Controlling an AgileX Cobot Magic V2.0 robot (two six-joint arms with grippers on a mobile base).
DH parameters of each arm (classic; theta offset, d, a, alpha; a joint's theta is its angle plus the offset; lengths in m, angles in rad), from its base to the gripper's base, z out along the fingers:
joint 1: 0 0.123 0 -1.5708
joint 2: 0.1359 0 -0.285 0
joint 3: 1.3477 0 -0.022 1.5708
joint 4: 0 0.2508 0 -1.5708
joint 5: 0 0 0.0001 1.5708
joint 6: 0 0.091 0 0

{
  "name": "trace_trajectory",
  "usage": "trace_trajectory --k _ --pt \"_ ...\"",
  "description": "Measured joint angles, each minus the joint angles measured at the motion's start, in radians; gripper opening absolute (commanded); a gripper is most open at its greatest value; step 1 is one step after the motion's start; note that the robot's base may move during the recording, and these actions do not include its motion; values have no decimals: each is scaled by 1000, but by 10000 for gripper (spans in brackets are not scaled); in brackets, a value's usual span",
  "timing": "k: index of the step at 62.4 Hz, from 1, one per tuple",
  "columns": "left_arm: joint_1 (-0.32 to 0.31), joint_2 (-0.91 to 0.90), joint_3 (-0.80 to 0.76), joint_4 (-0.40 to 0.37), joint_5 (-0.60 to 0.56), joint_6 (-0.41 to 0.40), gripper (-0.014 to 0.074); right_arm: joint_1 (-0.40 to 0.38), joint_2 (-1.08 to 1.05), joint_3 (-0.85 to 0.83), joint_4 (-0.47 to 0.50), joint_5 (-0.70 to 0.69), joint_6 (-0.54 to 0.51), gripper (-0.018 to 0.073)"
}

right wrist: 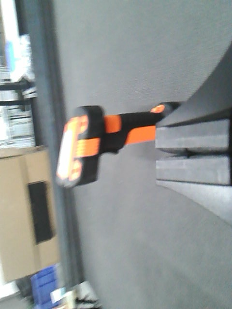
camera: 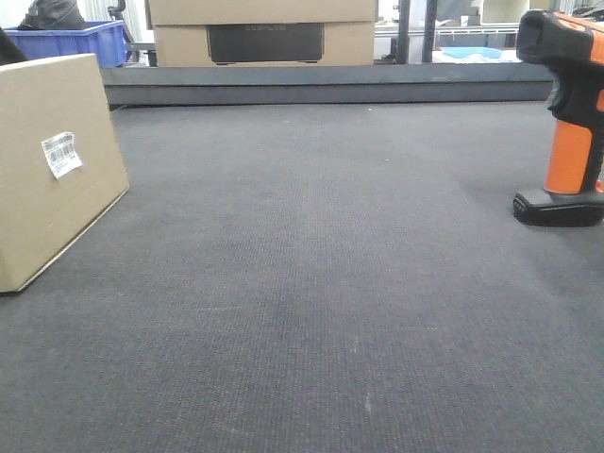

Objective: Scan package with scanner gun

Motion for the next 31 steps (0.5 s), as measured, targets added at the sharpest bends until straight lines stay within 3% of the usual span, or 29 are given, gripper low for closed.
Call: trace_trajectory --k 14,31 --pt "0 -233 66 3 0 11 -91 0 -229 0 0 153 0 -168" --pt "0 -480 70 64 2 13 -91 0 -264 -114 -62 418 0 -168"
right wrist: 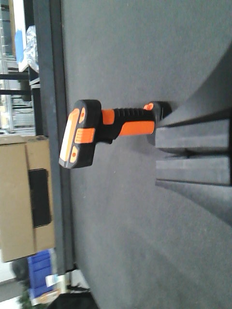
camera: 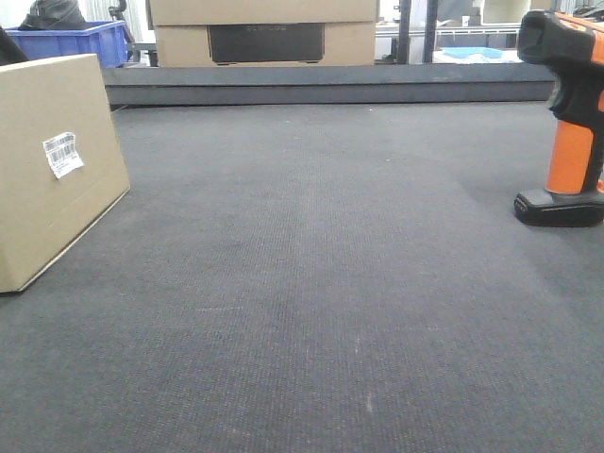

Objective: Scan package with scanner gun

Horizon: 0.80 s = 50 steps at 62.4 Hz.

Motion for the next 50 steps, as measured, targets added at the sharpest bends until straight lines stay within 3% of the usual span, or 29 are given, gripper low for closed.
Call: trace_trajectory --k 16,50 --pt "0 -44 0 6 69 0 -91 0 -2 -65 -39 23 0 -168" --pt "0 -45 0 11 82 0 -91 0 -2 -65 -39 27 0 -168"
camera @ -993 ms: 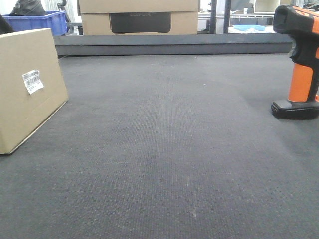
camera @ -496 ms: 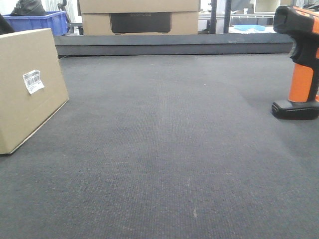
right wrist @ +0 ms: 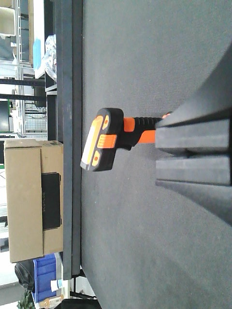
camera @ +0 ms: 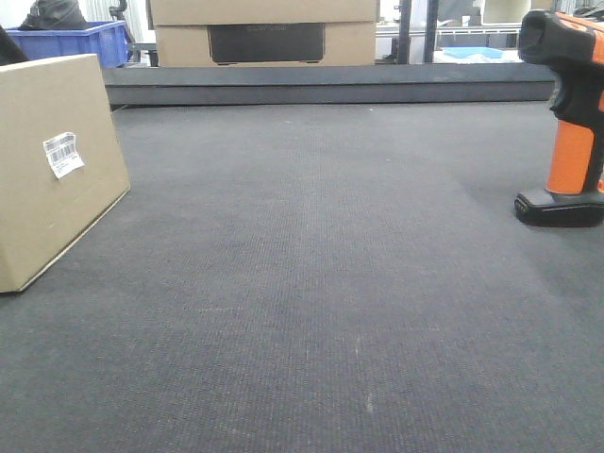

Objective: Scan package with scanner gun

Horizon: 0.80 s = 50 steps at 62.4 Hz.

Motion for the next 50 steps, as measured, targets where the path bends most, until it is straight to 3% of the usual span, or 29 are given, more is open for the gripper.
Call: trace_trajectory --k 7,14,29,50 --pt "0 0 0 0 0 0 -91 0 0 2 -12 -6 0 -168" --pt "0 -2 0 2 2 0 -91 -34 0 47 -118 -100 0 -168" --pt "0 -2 1 2 2 0 -91 -166 0 269 -39 -291 0 -168" --pt "0 -2 1 2 2 0 -91 -166 0 296 -33 -364 0 -168"
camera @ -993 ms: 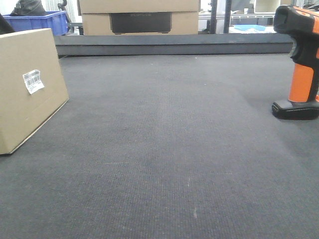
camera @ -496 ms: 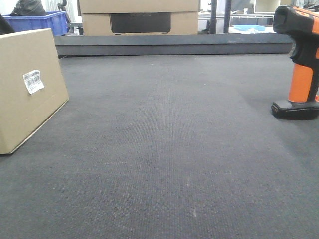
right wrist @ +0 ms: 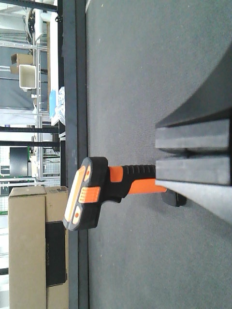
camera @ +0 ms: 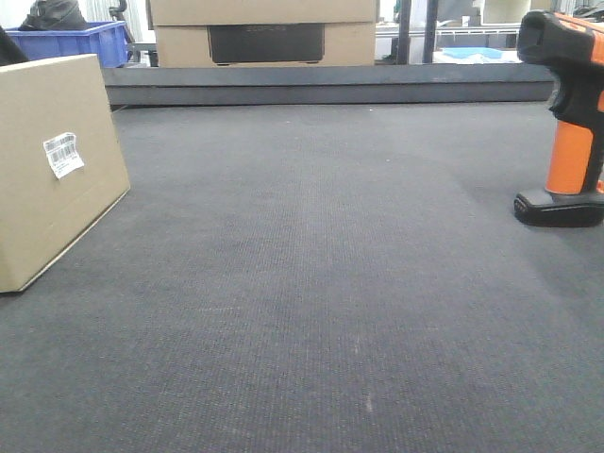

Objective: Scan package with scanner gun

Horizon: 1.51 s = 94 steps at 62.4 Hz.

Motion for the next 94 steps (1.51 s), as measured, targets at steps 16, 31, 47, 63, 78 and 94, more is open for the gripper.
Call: trace_trajectory --k 16,31,47,63,78,94 --pt "0 0 0 0 0 0 -91 58 0 0 0 0 0 -168" --pt "0 0 0 0 0 0 -91 60 0 0 0 0 0 -168" --pt "0 0 0 0 0 0 -91 60 0 0 0 -1 0 -168" --pt "0 0 2 0 0 0 -91 60 0 0 0 -1 0 -168" --pt "0 -2 165 26 -337 0 -91 60 0 0 0 -1 0 -168" --pt "0 -2 407 15 -533 0 -91 60 0 0 0 -1 0 -168"
